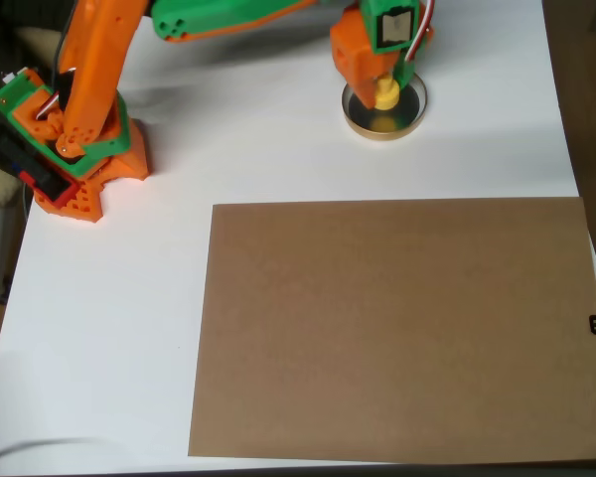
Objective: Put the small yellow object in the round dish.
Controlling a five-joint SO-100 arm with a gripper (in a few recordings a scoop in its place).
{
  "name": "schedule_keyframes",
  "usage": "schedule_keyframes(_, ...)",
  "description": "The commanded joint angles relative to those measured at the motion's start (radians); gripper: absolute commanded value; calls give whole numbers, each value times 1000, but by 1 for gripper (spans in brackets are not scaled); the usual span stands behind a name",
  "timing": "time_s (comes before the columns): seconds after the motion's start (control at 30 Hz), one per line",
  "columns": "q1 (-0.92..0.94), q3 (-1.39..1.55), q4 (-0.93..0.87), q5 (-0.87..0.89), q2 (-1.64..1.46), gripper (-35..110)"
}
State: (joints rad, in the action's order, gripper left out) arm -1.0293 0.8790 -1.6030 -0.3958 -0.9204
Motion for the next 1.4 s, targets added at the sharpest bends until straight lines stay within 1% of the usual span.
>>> schedule_keyframes(0.0,-38,-138,-40,0,2,0)
schedule_keyframes(0.13,-58,-210,-72,17,41,0)
schedule_keyframes(0.33,-67,-230,-98,25,41,0)
schedule_keyframes(0.43,-64,-233,-114,25,41,7)
schedule_keyframes(0.53,-57,-230,-124,23,41,10)
schedule_keyframes(0.73,-43,-229,-138,9,31,21)
schedule_keyframes(1.03,-35,-225,-155,-14,-2,24)
schedule_keyframes(1.23,-9,-103,-155,-67,-153,23)
schedule_keyframes(1.37,14,150,-94,-124,-350,25)
